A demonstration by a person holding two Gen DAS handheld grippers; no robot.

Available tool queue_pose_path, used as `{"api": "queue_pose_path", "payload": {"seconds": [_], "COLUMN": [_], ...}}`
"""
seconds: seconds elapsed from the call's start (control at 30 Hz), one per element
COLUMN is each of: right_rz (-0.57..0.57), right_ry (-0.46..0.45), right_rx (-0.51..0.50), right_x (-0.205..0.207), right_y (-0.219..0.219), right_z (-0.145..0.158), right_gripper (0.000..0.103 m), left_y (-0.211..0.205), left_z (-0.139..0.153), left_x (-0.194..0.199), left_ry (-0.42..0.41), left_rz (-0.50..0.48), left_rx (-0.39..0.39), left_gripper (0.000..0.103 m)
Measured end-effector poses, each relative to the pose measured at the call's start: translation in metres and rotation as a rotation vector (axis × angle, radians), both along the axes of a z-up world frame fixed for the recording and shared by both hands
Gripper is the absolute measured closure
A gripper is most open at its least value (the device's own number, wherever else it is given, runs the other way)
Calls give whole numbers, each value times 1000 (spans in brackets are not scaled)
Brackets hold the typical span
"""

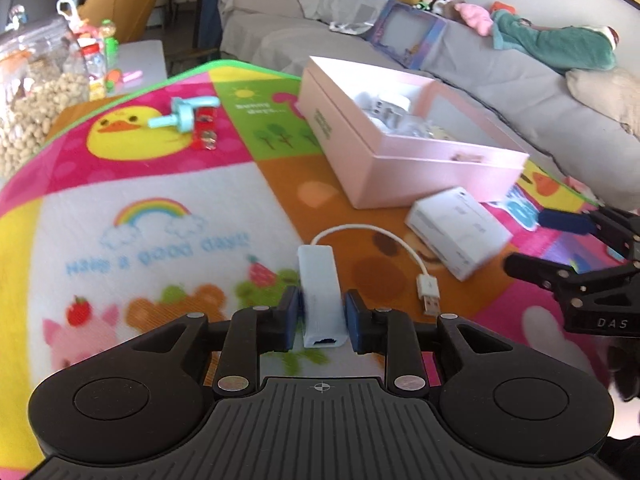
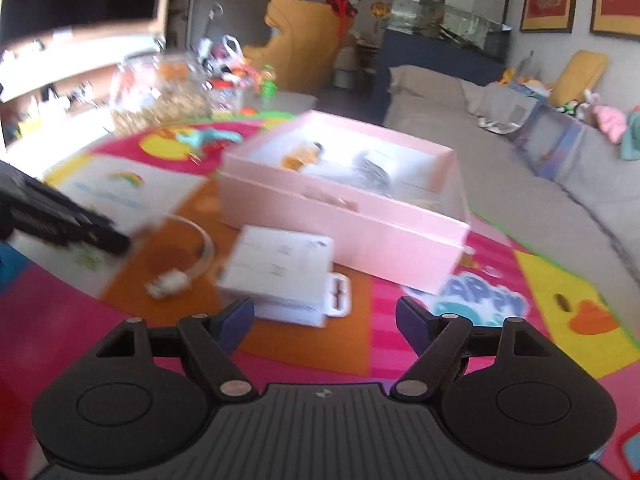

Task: Organize rigid objects
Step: 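Carry the white adapter into the pink box with left tool while right holds the cable box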

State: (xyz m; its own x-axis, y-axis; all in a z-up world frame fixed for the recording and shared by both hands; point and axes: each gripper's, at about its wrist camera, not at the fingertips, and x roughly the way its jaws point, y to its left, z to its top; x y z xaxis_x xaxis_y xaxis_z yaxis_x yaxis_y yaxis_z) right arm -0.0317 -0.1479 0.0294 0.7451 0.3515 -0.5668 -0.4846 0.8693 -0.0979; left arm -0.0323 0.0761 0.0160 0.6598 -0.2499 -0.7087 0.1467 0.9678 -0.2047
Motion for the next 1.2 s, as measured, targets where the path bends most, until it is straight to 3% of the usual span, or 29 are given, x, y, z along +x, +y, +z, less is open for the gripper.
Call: {"api": "queue_pose_path", "payload": {"seconds": [0.23,0.4,0.43,0.53,0.73,0.8,0.97,1.07,1.2], "right_rz": [-1,-16,-1,89,176,155,-24,-114,-75], "right_ry": [0,52,76,85,24,20,11,52,199], "right_rx": [-19,-61,-49,-49,-134,-152,-191,-134,25], "right_x": [19,31,31,15,-24,-28,-17,-6,0], "right_y": [41,46,43,35,14,6,-25,-41,-48], "right_z": [-6,-22,-24,-22,-20,-18,-17,-15,-18], "right_gripper": [23,23,30,34,31,23,22,22,21], "left_y": [-15,-14,-14,-11,-8,-9,-13,-16,-26], "left_z": [-3,-5,-5,-6,-6,-5,-3,-2,1], "left_x": [-10,-12,-13,-14,-15,-16,-23,-26,-26], "left_ry": [-46,-67,-70,-80,-77,-67,-37,-26,-8], "left_rz": [15,32,32,26,45,40,12,18,45], "left_rx": [67,58,56,49,23,23,-10,-11,31], "left_gripper": [71,71,71,72,75,75,75,75,75]}}
